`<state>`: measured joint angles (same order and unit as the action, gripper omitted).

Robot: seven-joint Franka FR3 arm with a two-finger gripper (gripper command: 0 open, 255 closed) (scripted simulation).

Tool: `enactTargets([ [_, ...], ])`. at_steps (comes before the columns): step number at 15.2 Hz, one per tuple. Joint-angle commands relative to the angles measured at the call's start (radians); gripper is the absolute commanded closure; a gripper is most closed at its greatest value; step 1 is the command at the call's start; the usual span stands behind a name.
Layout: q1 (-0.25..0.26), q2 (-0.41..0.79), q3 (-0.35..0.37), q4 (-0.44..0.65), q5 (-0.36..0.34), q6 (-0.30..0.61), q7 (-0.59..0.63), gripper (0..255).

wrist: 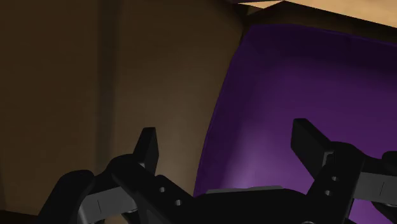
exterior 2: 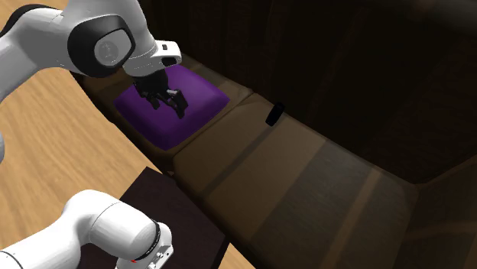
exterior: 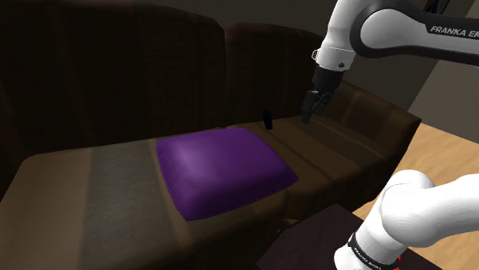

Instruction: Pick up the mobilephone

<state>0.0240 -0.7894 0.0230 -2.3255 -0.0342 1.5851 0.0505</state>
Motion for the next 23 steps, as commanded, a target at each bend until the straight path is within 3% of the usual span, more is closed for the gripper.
enactTargets([
  [1, 0.0, 0.0, 0.0, 0.0, 0.0, 0.0, 0.0, 0],
  [14, -0.074, 0.222, -0.15, -0.133, -0.053, 0.555, -0.066, 0],
  [23, -0.076, 0.496, -0.271, -0.073, 0.012, 0.902, -0.156, 0],
])
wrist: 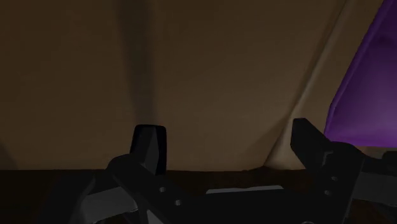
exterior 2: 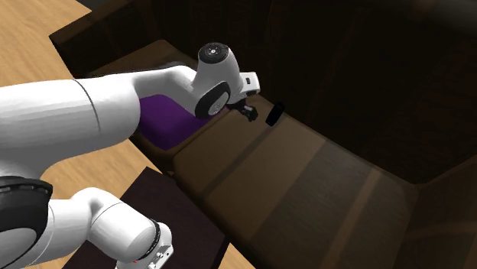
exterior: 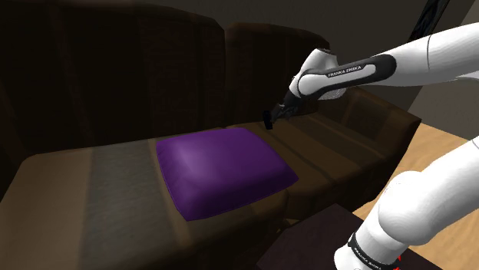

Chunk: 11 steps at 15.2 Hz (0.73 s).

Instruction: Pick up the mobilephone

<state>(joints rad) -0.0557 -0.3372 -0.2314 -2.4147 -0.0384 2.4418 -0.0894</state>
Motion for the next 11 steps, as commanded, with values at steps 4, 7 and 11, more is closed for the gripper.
enactTargets([
  [4, 0.023, 0.182, -0.075, 0.082, 0.115, 0.169, -0.1, 0],
  [7, 0.037, 0.291, -0.113, 0.149, 0.235, 0.242, -0.194, 0],
  [11, 0.02, 0.44, -0.122, 0.265, 0.444, 0.304, -0.352, 0],
])
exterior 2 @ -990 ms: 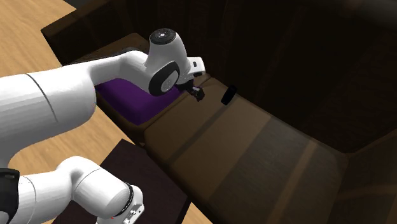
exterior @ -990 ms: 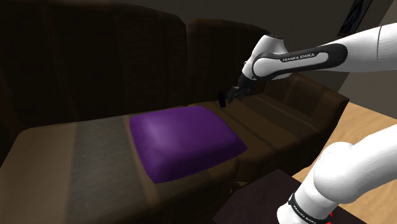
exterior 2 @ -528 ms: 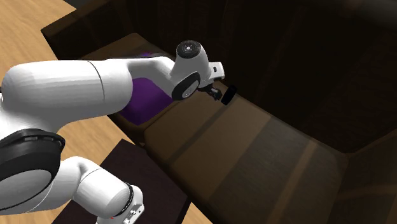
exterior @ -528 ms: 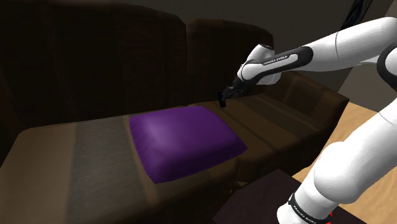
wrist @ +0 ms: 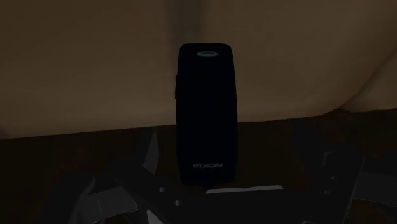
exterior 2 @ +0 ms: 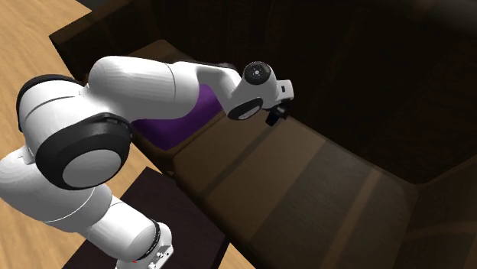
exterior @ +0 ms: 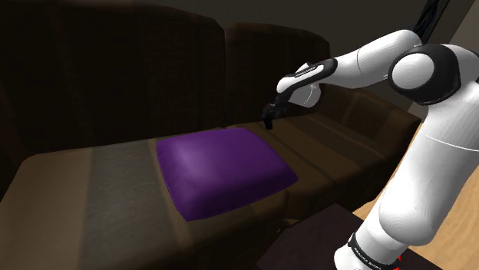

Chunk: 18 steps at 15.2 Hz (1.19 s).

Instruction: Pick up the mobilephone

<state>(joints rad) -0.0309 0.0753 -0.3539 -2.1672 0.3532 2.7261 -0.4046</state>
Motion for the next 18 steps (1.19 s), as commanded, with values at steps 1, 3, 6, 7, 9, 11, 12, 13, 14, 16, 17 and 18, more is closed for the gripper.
enactTargets([
  [1, -0.012, 0.037, 0.006, 0.026, 0.065, 0.023, -0.047, 0],
  [3, -0.017, 0.054, 0.014, 0.019, 0.095, 0.044, -0.072, 0],
  [6, -0.026, 0.079, 0.029, 0.01, 0.142, 0.074, -0.113, 0],
  [7, -0.029, 0.088, 0.035, 0.007, 0.159, 0.084, -0.127, 0],
  [9, -0.036, 0.102, 0.045, 0.004, 0.186, 0.099, -0.151, 0],
  [11, -0.037, 0.102, 0.045, 0.004, 0.186, 0.099, -0.152, 255],
  [12, -0.037, 0.101, 0.045, 0.003, 0.186, 0.099, -0.152, 255],
  [13, -0.036, 0.101, 0.045, 0.003, 0.186, 0.099, -0.151, 255],
  [14, -0.036, 0.101, 0.045, 0.002, 0.186, 0.099, -0.151, 255],
  [16, -0.037, 0.102, 0.046, 0.003, 0.187, 0.1, -0.153, 255],
  [17, -0.037, 0.101, 0.046, 0.002, 0.187, 0.1, -0.152, 255],
  [18, -0.036, 0.1, 0.045, 0.001, 0.186, 0.1, -0.151, 255],
])
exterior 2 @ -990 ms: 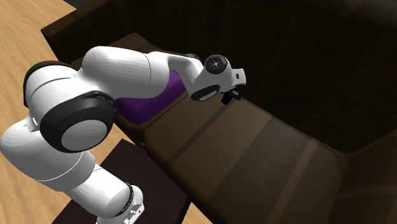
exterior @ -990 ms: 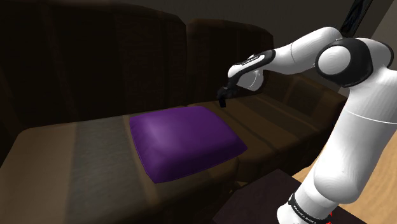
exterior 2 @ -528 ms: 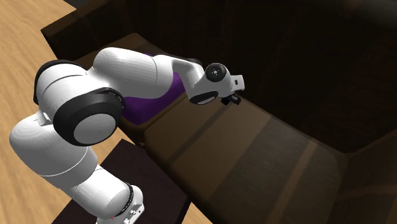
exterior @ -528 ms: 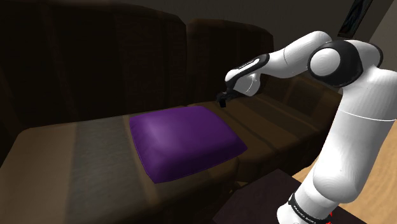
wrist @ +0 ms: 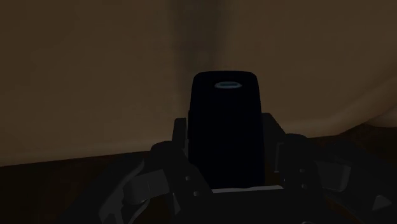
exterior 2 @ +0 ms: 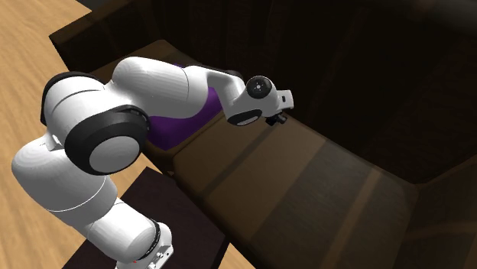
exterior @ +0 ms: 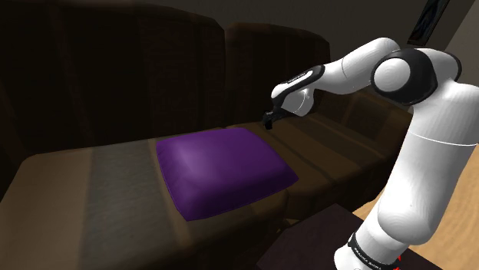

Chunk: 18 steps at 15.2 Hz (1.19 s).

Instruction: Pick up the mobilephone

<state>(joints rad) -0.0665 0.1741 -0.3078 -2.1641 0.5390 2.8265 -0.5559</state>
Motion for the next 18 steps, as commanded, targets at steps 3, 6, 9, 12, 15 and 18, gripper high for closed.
enactTargets([
  [3, 0.004, -0.005, -0.007, 0.003, -0.017, -0.011, 0.016, 255],
  [6, 0.015, -0.032, -0.025, 0.01, -0.066, -0.04, 0.058, 255],
  [9, 0.024, -0.057, -0.039, 0.021, -0.112, -0.071, 0.097, 255],
  [12, 0.03, -0.08, -0.05, 0.034, -0.153, -0.104, 0.133, 255],
  [15, 0.035, -0.102, -0.059, 0.049, -0.19, -0.137, 0.165, 255],
  [18, 0.037, -0.116, -0.063, 0.061, -0.214, -0.161, 0.185, 255],
])
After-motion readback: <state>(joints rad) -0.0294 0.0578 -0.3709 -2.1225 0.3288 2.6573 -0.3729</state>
